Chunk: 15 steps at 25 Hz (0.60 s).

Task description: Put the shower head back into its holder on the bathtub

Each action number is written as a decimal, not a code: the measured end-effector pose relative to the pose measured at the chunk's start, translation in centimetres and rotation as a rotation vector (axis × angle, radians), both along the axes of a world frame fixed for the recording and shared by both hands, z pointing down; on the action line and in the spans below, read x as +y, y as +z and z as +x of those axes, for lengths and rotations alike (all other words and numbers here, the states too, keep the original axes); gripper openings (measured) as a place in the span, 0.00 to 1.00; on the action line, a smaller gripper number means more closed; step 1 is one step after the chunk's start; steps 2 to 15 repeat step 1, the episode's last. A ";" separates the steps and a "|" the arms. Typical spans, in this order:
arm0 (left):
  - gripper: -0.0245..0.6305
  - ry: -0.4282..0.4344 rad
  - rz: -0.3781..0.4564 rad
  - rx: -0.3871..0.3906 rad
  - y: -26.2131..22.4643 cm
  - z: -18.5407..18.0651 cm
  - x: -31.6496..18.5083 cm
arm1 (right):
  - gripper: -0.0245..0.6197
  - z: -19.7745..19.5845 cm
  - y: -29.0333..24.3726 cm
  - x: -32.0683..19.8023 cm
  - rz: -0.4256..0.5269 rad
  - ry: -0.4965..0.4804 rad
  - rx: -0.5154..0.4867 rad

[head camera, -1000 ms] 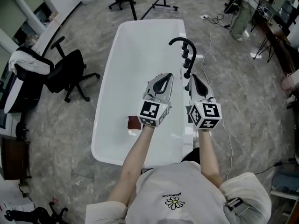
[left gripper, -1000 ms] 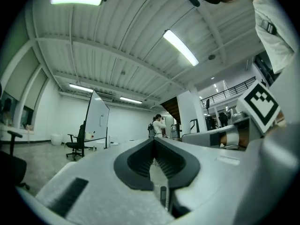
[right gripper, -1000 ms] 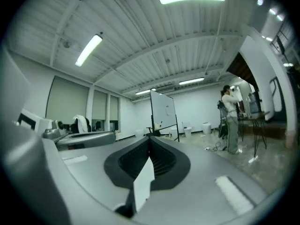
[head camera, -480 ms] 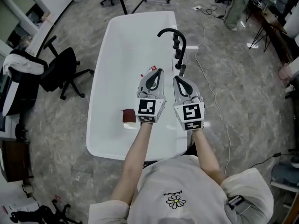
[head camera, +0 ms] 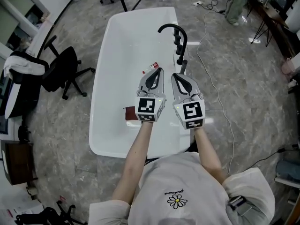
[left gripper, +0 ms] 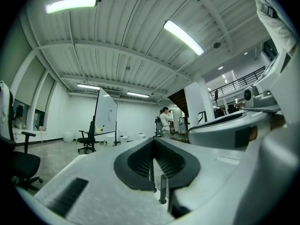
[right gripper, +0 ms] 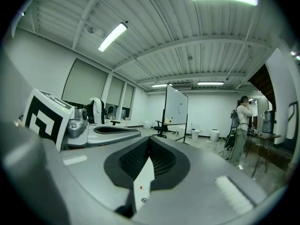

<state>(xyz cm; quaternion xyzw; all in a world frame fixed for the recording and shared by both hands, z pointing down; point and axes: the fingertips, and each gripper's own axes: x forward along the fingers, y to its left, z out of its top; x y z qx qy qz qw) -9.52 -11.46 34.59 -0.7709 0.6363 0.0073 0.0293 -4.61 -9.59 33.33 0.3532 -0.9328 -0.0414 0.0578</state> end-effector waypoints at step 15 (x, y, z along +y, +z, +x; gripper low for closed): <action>0.04 0.005 -0.001 0.003 0.1 0.3 0.0 | 0.04 0.1 -0.1 0.0 -0.004 -0.002 -0.003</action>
